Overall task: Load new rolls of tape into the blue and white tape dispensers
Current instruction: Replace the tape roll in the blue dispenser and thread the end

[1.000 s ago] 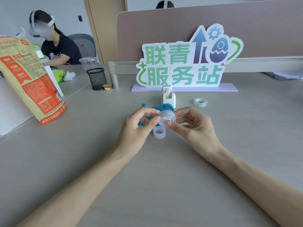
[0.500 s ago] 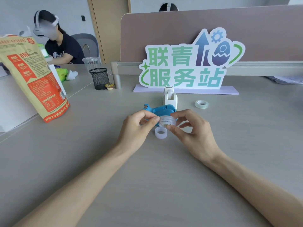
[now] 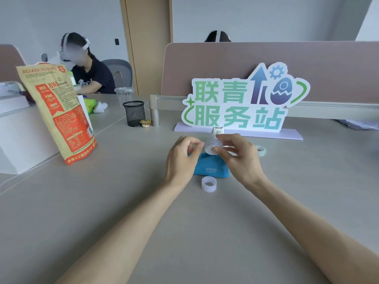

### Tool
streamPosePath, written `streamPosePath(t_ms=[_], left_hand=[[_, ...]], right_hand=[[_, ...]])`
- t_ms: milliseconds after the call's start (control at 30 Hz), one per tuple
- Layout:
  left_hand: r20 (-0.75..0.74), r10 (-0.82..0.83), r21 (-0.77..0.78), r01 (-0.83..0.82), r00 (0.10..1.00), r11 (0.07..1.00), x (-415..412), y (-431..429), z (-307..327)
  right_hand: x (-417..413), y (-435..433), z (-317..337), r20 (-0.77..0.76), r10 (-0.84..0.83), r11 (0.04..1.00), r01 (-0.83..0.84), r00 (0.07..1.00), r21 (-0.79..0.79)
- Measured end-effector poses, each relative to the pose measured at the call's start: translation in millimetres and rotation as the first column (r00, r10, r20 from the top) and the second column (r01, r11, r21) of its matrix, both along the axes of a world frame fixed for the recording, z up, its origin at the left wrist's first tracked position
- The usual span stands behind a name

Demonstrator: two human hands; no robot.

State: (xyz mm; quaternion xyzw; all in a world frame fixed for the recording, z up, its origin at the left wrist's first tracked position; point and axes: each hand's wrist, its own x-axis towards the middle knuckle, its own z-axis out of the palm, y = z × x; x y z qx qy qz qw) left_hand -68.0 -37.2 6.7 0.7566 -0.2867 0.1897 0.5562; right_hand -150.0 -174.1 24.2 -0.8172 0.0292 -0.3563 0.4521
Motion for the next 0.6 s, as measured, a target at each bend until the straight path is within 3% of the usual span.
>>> streamPosePath(t_ms=[233,367,600], left_hand=[[0.108,0.039,0.039,-0.043,0.993,0.998,7.2,-2.8,-7.2],[0.112,0.039,0.063,-0.047,0.993,0.997,8.2,-3.0,-8.9],[0.028,0.015,0.067,-0.017,1.0,0.998,8.2,-3.1,-8.9]], right_hand=[[6.3,-14.9,4.8,-0.11,0.08,0.996,-0.076,0.991,0.037],[6.9,-23.6,9.6,-0.212,0.101,0.99,-0.12,0.972,-0.079],[10.9,-22.9,18.3,-0.233,0.063,0.921,-0.147,0.97,-0.362]])
